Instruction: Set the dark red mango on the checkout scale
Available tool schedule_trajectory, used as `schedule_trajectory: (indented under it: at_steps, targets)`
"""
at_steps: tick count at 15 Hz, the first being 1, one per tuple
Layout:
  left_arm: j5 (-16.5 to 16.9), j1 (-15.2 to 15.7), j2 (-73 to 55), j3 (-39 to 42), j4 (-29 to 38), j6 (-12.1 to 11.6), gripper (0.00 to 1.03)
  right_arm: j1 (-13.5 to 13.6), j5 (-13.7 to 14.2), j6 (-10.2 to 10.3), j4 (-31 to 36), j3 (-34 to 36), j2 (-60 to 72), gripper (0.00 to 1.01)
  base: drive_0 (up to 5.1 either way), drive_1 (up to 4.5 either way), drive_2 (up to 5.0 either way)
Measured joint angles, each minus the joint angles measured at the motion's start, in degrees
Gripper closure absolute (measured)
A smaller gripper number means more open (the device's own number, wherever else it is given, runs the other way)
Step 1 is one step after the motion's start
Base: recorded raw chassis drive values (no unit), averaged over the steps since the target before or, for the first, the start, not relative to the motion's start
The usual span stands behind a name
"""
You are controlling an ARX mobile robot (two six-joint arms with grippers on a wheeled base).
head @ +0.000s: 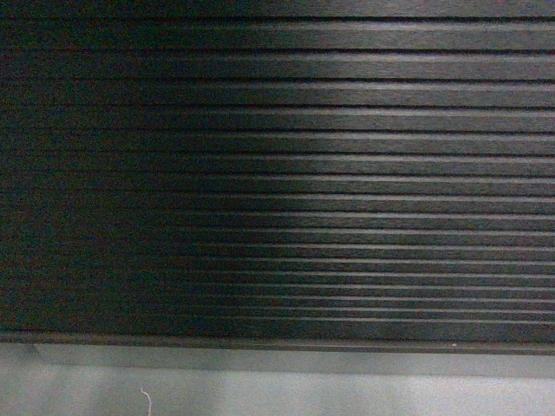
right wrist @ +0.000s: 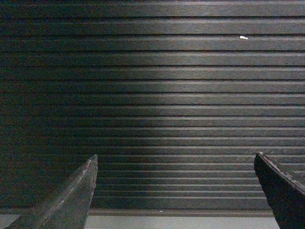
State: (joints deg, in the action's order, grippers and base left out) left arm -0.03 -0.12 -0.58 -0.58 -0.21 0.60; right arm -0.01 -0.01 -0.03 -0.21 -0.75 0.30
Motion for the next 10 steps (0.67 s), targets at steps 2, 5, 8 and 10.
schedule_trajectory:
  at_steps: [2, 5, 8, 10]
  targets:
    - [0.02, 0.00, 0.00, 0.00, 0.02, 0.00, 0.05, 0.00, 0.00, 0.00, 0.00, 0.00, 0.00, 0.03, 0.0, 0.00, 0.0]
    - [0.00, 0.00, 0.00, 0.02, 0.02, 0.00, 0.05, 0.00, 0.00, 0.00, 0.00, 0.00, 0.00, 0.03, 0.0, 0.00, 0.0]
    - [0.00, 0.00, 0.00, 0.02, 0.00, 0.00, 0.05, 0.00, 0.00, 0.00, 0.00, 0.00, 0.00, 0.03, 0.0, 0.00, 0.0]
    - [0.00, 0.00, 0.00, 0.00, 0.02, 0.00, 0.05, 0.00, 0.00, 0.00, 0.00, 0.00, 0.00, 0.03, 0.0, 0.00, 0.0]
